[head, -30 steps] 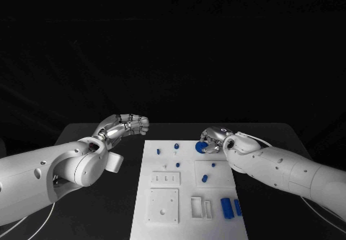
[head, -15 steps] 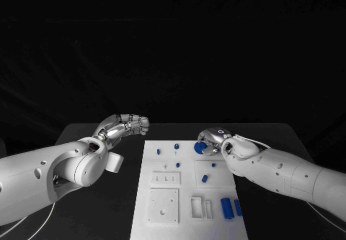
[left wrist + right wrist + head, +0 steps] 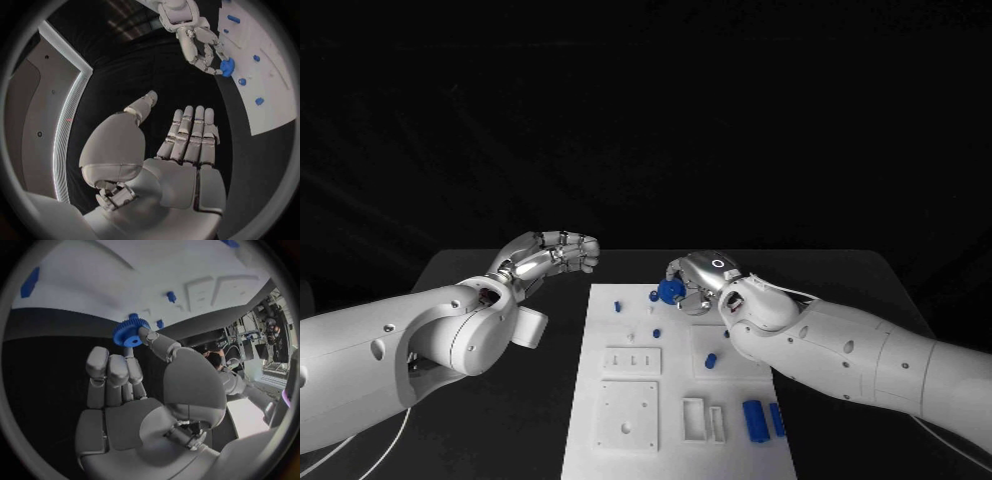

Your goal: Assemble the parts on the task board

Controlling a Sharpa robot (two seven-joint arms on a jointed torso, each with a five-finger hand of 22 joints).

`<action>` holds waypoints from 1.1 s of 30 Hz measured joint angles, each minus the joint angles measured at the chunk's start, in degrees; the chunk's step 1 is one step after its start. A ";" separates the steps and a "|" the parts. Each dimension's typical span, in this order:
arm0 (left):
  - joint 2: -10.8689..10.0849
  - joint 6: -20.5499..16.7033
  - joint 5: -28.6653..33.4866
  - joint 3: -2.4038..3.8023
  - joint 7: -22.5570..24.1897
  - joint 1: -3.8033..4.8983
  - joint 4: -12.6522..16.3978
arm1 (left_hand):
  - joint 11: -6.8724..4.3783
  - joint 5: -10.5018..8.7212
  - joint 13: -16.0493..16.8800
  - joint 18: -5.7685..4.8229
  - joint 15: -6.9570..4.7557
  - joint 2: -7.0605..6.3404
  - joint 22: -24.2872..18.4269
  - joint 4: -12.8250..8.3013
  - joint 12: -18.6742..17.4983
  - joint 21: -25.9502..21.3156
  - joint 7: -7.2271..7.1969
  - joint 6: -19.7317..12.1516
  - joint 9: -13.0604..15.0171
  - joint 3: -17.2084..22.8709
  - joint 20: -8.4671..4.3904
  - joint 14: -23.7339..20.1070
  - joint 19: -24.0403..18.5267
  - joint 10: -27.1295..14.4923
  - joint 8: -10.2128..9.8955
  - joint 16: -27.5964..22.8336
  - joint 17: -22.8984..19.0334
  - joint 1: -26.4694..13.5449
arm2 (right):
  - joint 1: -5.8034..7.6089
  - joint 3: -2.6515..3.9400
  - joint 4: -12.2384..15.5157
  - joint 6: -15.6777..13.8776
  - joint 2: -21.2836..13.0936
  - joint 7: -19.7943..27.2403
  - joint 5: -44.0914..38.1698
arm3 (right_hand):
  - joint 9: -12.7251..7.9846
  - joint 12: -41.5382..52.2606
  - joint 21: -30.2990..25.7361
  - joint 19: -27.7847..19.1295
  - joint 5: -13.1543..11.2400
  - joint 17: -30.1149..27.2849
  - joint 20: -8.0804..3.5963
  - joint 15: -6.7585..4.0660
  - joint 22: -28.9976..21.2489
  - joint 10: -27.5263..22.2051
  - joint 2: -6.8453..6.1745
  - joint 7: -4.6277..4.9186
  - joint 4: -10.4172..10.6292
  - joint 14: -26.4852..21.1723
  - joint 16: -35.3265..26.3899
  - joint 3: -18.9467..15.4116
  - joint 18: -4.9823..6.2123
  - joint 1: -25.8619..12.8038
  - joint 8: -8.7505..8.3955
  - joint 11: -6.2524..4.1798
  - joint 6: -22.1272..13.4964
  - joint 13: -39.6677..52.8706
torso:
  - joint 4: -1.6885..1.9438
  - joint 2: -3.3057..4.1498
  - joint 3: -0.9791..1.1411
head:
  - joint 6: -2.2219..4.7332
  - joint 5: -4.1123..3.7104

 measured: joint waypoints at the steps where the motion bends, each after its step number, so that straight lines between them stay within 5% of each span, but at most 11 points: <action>1: 0.01 0.00 -0.01 0.00 0.00 0.00 -0.01 | 0.00 0.00 0.00 0.00 0.00 0.00 0.00 0.00 0.00 0.00 0.00 0.00 0.00 0.00 0.00 0.00 0.00 0.00 0.00 0.00 0.00 0.00 | -0.01 -0.02 0.17 -0.13 0.42 -0.12 -0.27 | 0.00 0.00 0.00 0.00 -0.23 0.00 0.00 0.00 0.00 0.00 -0.34 0.00 0.24 0.00 0.00 0.10 0.00 0.23 0.00 0.00 0.01 0.00 | 0.02 0.00 -0.01 | 0.06 0.02; 17: 0.90 0.00 -0.12 0.01 0.01 0.00 -0.29 | 0.00 0.00 0.00 0.00 0.00 0.00 -0.01 -0.15 0.00 0.00 0.00 0.00 -0.05 0.15 0.00 0.00 0.00 0.00 0.00 0.00 -0.05 0.00 | -0.68 -2.67 -3.71 -0.22 6.78 -1.57 -3.06 | 0.00 -0.73 0.00 0.10 -0.25 0.05 0.10 0.02 0.05 -0.22 -0.90 -0.17 0.91 0.02 0.00 -0.18 0.02 0.14 0.00 -0.22 0.49 -0.01 | 0.43 0.20 -0.03 | 0.35 0.02; 33: 0.88 0.01 -0.29 0.00 0.01 0.00 -0.31 | 0.00 0.00 0.00 0.00 0.00 0.00 -0.03 -0.31 0.00 0.00 0.00 0.00 -0.10 -0.01 0.00 0.00 0.00 0.00 0.00 0.00 -0.04 0.00 | -0.81 -3.17 -6.08 1.69 7.93 -2.80 -4.29 | 1.01 -1.80 0.00 0.12 -0.47 0.10 0.12 0.11 0.04 -1.42 -1.49 -0.28 1.29 0.11 -0.22 -0.57 0.02 0.02 -0.66 0.17 0.62 -0.58 | 0.30 0.21 -0.01 | 0.12 0.51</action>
